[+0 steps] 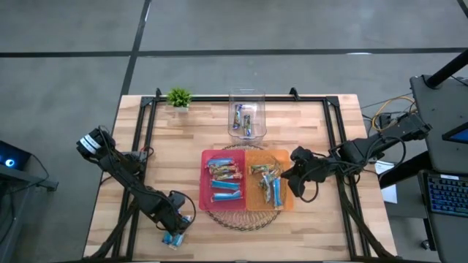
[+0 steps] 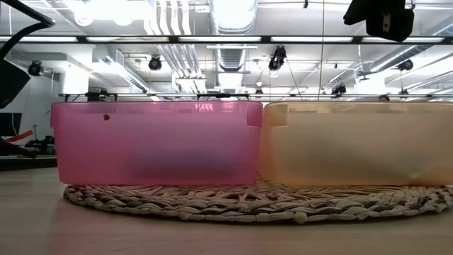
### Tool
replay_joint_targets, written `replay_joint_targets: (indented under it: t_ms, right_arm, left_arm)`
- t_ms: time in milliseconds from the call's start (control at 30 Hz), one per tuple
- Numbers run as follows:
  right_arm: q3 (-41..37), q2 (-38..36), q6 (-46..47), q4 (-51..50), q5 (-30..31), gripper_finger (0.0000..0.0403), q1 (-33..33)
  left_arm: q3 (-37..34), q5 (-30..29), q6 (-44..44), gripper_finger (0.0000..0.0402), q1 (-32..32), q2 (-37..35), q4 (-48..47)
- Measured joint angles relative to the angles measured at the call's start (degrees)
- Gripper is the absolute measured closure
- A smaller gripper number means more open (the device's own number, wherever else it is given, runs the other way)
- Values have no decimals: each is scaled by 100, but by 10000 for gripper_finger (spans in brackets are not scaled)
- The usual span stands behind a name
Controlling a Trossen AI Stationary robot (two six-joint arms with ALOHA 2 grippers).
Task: Pick and place Granola Bars by type
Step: Put the blue granola bar into the transparent bin
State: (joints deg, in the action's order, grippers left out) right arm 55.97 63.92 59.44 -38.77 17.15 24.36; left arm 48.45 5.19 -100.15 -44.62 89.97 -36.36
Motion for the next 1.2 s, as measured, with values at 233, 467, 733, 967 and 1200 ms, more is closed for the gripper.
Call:
replay_joint_targets:
  t_ms: [233, 467, 733, 967, 1200]
  right_arm:
    - [-20, 0, 16, 3, 0, 394, -2]
    - [-20, 0, -7, 3, 0, 394, 0]
    - [-27, 0, -46, 4, 6, 394, -1]
    - [-29, 0, -89, 5, 17, 394, 0]
    - [-29, 0, 0, 5, 28, 394, 0]
  left_arm:
    - [265, 22, 3, 326, 70, -185, -308]
    - [760, -404, 7, 326, 236, -717, -1488]
    - [849, -643, 145, 326, 426, -1064, -1905]
    - [865, -662, 1110, 326, 1214, -1074, -1854]
    - [1225, -771, 2943, 326, 2642, -1096, -1858]
